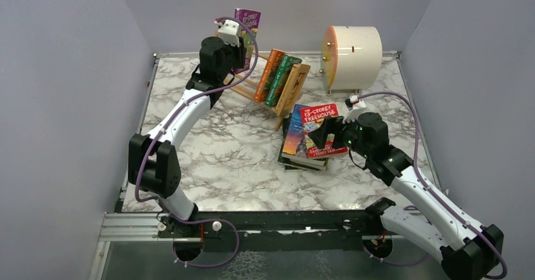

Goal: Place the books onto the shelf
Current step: Place the book on the shelf.

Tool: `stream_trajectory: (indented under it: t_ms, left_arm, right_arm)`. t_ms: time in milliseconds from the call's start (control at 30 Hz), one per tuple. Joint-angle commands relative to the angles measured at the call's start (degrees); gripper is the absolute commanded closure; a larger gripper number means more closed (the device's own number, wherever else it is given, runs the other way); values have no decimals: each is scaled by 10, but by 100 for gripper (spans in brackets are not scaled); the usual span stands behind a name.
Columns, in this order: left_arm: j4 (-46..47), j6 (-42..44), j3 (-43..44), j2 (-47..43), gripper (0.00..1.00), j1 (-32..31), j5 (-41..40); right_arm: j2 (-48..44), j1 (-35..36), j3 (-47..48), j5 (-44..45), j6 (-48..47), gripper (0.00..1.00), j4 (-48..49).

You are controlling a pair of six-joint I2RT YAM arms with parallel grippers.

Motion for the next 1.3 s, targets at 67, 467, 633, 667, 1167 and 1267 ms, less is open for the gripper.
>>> stream_trajectory:
  t_ms: [67, 467, 633, 667, 1167, 1267]
  left_arm:
    - [74, 19, 6, 32, 100, 14, 25]
    - [64, 18, 22, 115, 100, 14, 95]
    - [77, 10, 10, 133, 100, 14, 111]
    - [78, 8, 9, 136, 100, 14, 114]
    - [119, 5, -12, 173, 100, 13, 149]
    - [125, 12, -22, 176, 100, 12, 152]
  right_arm:
    - [-2, 3, 6, 11, 1, 6, 7]
    - [-15, 2, 0, 17, 4, 6, -4]
    - [-16, 3, -1, 16, 5, 6, -6]
    - [-16, 3, -1, 16, 6, 6, -6]
    - [-8, 3, -1, 13, 7, 6, -2]
    - [-6, 3, 0, 11, 8, 6, -1]
